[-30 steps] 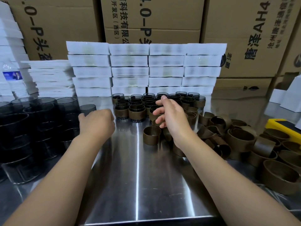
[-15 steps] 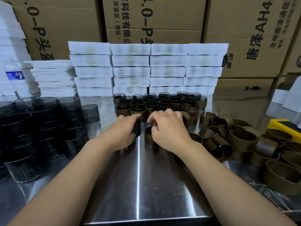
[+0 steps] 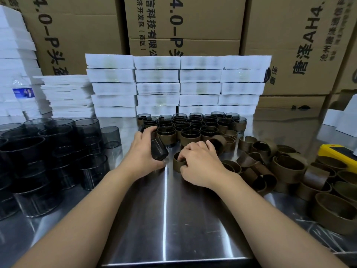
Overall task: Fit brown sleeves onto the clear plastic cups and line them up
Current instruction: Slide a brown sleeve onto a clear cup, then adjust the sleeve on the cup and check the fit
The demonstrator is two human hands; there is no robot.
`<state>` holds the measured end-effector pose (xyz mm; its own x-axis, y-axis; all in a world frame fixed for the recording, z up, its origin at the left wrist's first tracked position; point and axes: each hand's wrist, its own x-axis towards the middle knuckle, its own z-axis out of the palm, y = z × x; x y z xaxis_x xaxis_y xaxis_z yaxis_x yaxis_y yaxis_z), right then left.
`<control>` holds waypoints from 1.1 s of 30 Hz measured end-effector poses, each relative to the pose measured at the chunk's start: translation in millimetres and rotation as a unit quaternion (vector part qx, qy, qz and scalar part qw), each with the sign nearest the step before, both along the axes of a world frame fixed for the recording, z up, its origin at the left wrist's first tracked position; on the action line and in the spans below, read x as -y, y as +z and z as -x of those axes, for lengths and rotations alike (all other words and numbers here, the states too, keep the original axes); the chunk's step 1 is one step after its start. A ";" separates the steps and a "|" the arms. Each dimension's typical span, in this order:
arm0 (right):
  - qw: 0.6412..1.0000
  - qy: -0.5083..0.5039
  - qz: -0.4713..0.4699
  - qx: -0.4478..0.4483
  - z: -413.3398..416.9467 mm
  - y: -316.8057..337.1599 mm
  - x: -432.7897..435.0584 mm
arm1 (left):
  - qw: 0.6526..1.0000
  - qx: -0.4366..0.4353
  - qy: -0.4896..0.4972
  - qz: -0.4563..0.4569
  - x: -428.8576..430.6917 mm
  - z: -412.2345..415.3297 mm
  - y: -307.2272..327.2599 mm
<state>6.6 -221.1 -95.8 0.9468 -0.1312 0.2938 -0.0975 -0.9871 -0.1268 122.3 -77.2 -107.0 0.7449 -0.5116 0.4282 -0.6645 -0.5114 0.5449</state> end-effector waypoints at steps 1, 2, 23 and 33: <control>1.000 0.002 0.010 -0.010 -0.4 -0.9 -0.1 | 1.000 -0.005 0.006 0.005 0.0 -0.5 -0.4; 1.000 0.003 0.019 -0.017 -0.7 -1.5 -0.1 | 1.000 -0.009 0.015 0.008 0.2 -0.9 -1.1; 0.974 0.023 -0.135 0.180 0.9 6.0 -6.7 | 0.994 -0.030 0.087 0.059 4.3 -5.0 -9.2; 0.964 0.010 -0.139 0.229 2.2 9.7 -7.6 | 0.995 -0.035 0.080 0.048 3.8 0.1 -5.4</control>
<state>4.4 -213.5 -86.0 0.7300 -0.2479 0.6369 0.0502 -0.9100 -0.4116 122.2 -81.0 -112.4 0.8429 -0.3433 0.4143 -0.5380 -0.5507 0.6382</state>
